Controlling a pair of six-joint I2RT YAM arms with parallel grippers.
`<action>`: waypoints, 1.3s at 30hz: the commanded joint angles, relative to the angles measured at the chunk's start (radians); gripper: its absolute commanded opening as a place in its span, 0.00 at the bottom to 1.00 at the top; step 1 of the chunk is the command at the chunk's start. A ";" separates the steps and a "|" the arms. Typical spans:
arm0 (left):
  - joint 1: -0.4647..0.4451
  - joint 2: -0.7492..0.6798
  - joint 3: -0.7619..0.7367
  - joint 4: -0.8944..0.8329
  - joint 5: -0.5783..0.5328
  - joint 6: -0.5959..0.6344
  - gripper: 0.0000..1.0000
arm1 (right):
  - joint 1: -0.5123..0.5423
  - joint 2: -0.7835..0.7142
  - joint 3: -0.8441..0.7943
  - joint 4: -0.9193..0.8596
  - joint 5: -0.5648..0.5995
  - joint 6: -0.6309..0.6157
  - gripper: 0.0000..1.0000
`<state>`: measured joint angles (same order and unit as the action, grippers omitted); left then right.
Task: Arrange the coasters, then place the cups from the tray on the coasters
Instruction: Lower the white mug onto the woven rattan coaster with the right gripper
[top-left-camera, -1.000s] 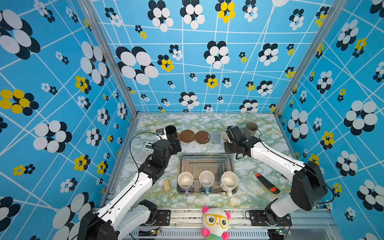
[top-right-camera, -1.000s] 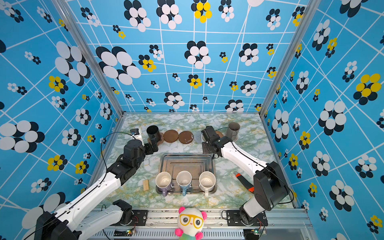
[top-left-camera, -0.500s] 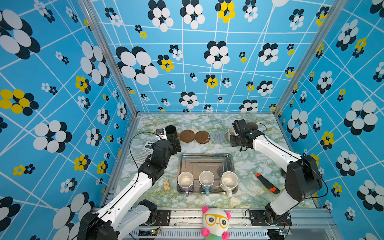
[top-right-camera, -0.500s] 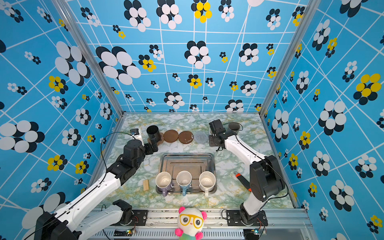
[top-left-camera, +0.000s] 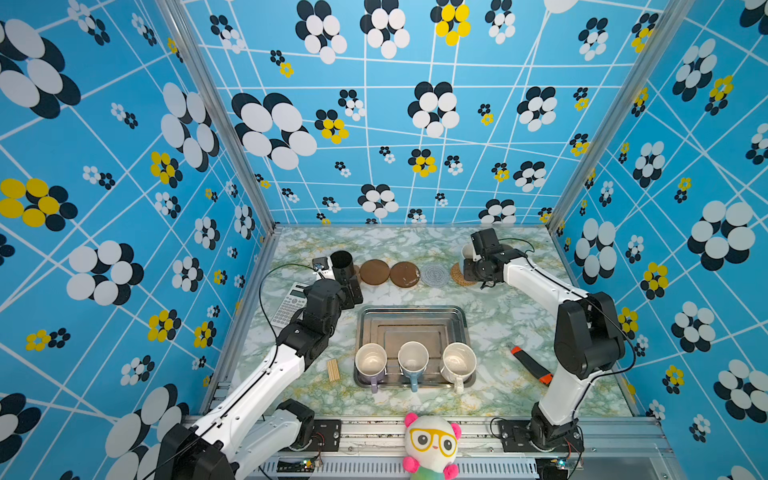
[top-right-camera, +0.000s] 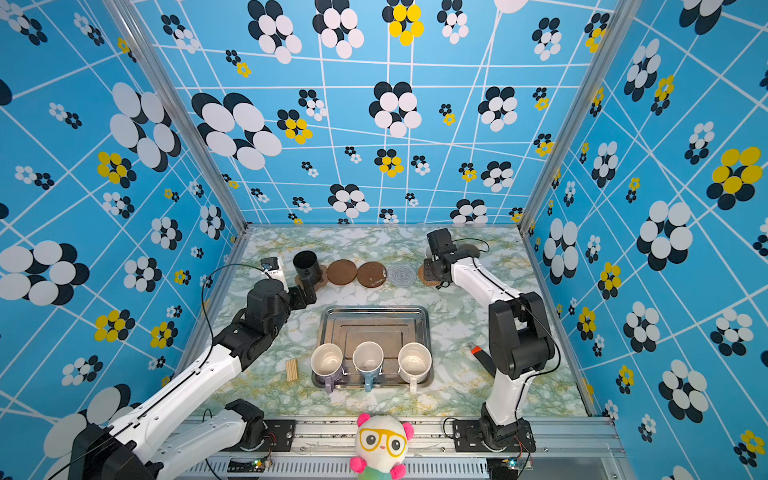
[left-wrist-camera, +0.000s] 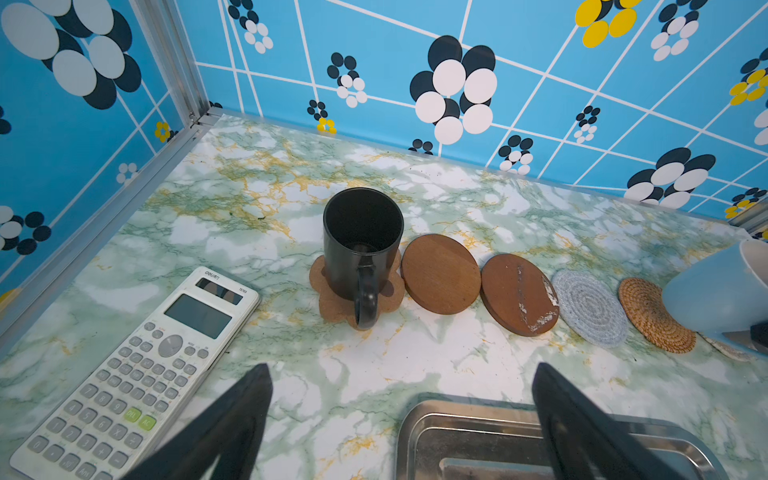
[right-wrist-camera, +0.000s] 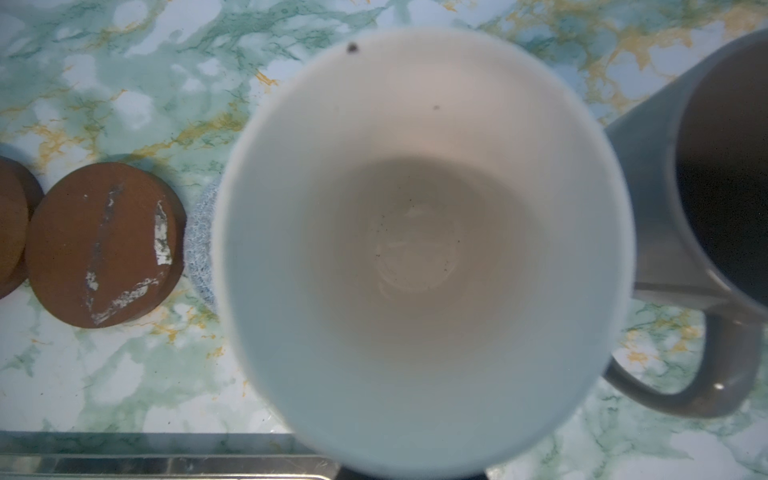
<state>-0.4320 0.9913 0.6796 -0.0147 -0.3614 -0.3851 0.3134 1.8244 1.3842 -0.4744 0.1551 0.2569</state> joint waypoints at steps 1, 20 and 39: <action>0.009 -0.001 0.002 0.005 0.019 -0.015 0.99 | -0.002 0.012 0.053 0.053 -0.005 -0.013 0.00; 0.007 0.024 0.020 0.013 0.041 -0.024 0.98 | -0.004 0.073 0.085 0.043 -0.008 -0.034 0.00; 0.007 0.015 0.021 0.004 0.042 -0.026 0.98 | -0.014 0.092 0.086 0.039 0.000 -0.039 0.00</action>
<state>-0.4320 1.0073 0.6800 -0.0143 -0.3283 -0.4007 0.3088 1.9156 1.4277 -0.4679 0.1436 0.2234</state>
